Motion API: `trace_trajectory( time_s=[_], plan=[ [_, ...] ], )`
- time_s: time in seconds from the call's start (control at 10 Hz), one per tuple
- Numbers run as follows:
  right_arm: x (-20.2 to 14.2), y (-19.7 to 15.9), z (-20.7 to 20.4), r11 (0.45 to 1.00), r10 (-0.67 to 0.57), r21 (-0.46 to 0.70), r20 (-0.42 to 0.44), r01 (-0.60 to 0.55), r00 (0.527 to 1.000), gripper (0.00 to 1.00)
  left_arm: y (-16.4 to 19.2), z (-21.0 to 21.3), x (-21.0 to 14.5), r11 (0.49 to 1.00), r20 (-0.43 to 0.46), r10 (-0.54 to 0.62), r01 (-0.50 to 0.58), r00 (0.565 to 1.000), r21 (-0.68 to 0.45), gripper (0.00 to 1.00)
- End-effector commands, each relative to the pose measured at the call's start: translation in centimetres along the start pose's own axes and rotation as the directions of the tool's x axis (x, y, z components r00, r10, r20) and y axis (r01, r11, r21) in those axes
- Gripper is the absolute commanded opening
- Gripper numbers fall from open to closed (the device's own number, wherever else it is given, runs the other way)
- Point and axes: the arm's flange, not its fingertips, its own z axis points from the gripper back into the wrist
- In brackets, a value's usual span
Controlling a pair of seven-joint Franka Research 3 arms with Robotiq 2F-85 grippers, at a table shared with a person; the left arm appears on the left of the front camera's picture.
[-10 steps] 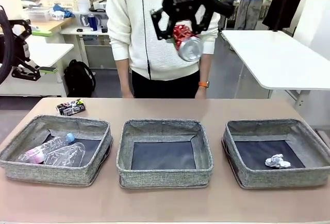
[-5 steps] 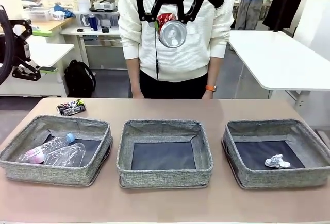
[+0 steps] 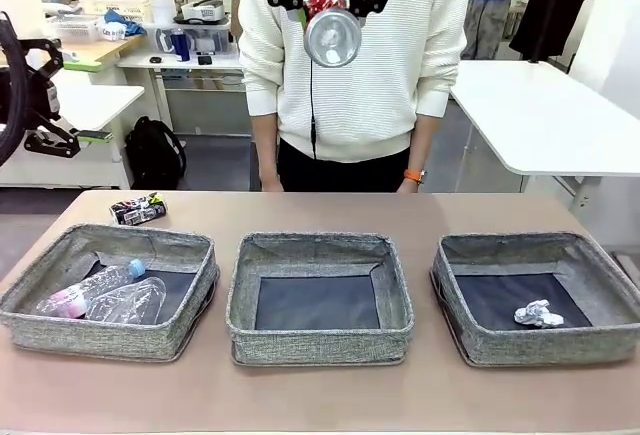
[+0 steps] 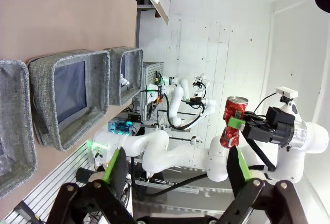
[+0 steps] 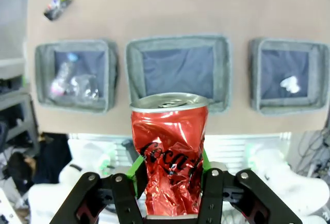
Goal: Sort the waste into the appropriate baskets.
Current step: Pick up the waste item pointed out by the person, then place the picked waste into the Fabric basket indicated by the person.
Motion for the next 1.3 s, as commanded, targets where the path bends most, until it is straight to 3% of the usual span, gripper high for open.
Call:
trace_trajectory(
  time_s=[0.0, 1.2],
  plan=[
    [-0.05, 0.11, -0.24, 1.0, 0.003, 0.004, -0.012, -0.002, 1.0, 0.38, -0.25, -0.01, -0.21, 1.0, -0.001, 0.01, -0.01, 1.0, 0.002, 1.0],
    [-0.05, 0.11, -0.24, 1.0, 0.003, 0.004, -0.012, -0.002, 1.0, 0.38, -0.25, -0.01, -0.21, 1.0, -0.001, 0.01, -0.01, 1.0, 0.002, 1.0]
  ],
)
